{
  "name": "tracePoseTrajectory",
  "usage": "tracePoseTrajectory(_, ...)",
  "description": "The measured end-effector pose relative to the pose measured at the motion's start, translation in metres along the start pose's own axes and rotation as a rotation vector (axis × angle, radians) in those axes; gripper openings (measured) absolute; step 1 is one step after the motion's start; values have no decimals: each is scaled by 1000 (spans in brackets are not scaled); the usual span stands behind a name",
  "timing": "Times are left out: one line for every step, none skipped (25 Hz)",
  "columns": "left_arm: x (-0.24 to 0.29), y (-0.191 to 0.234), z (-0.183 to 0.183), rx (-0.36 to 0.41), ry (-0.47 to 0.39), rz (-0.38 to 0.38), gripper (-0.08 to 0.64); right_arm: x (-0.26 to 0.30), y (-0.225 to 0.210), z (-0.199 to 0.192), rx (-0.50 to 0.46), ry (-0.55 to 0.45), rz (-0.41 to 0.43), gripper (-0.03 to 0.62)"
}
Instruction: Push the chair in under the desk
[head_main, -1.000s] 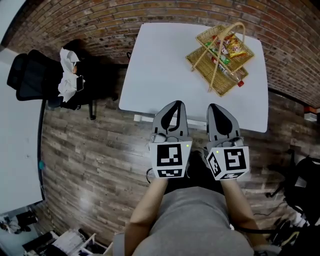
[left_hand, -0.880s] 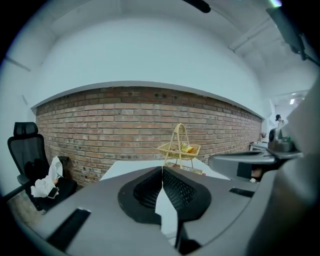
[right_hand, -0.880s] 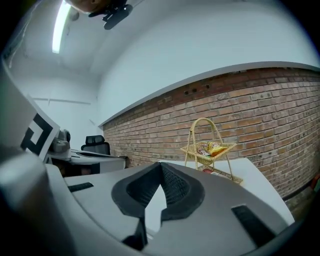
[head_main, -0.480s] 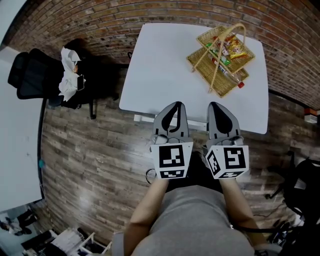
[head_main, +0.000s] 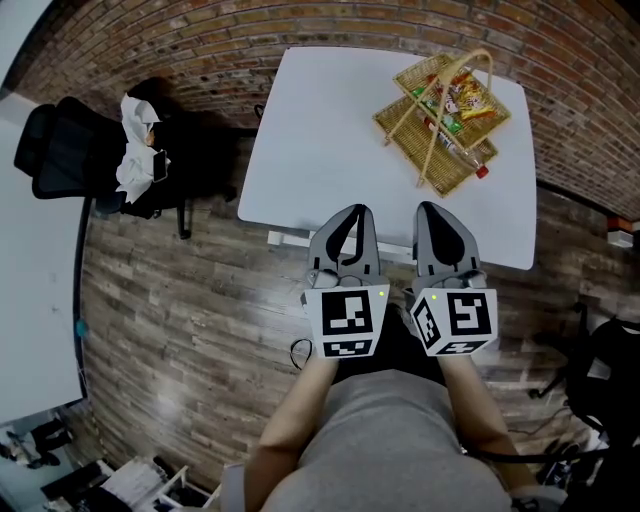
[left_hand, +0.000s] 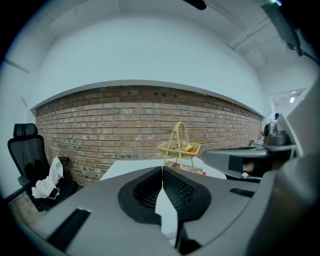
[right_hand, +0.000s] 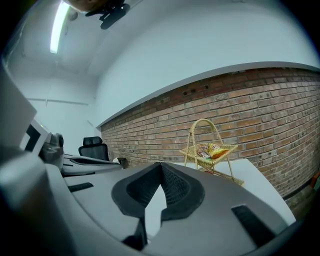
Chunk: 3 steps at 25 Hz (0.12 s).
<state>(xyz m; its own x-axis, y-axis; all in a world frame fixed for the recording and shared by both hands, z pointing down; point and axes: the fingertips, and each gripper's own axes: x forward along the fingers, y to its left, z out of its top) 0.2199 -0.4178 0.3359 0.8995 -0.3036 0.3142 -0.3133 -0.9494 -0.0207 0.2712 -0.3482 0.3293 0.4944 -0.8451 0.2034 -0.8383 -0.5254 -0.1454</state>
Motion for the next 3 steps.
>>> tracePoseTrajectory(0, 0, 0, 1, -1, -1, 17, 0, 0, 0, -2, -1, 1, 15)
tracePoseTrajectory(1, 0, 0, 1, -3, -1, 17, 1, 0, 0, -6, -2, 4, 14)
tracePoseTrajectory(1, 0, 1, 1, -5, -1, 17, 2, 1, 0, -10, -4, 7, 15)
